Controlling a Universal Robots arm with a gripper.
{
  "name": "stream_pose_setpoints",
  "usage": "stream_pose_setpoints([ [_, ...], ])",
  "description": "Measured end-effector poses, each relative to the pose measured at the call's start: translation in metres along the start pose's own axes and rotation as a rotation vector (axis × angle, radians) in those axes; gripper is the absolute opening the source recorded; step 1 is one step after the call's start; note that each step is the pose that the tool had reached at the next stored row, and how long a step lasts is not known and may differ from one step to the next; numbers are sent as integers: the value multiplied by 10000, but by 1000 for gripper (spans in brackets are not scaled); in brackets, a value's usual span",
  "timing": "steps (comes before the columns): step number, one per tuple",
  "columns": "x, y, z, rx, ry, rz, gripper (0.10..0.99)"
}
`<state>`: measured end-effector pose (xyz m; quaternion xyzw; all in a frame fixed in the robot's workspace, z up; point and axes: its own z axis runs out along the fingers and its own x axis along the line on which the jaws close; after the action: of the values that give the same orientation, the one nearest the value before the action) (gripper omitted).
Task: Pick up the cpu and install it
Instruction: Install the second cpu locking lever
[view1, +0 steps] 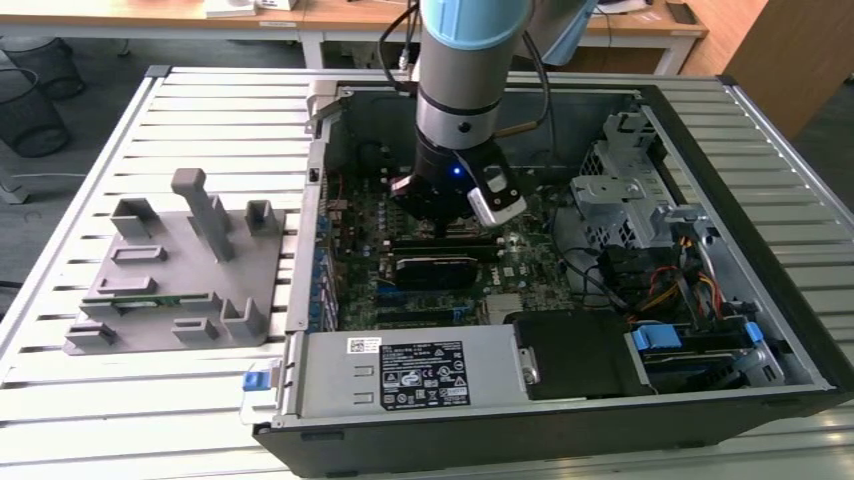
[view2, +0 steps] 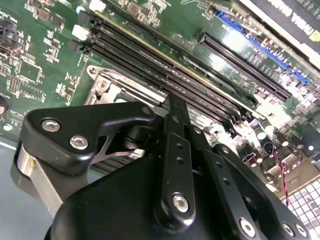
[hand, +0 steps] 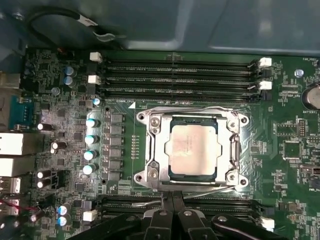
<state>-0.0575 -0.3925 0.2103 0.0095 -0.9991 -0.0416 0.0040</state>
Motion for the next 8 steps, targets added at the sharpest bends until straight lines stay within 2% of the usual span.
stream_pose_setpoints([
  [5,32,-33,-1,-343,-6,-1,106],
  [8,48,-58,-3,-426,-9,-1,106],
])
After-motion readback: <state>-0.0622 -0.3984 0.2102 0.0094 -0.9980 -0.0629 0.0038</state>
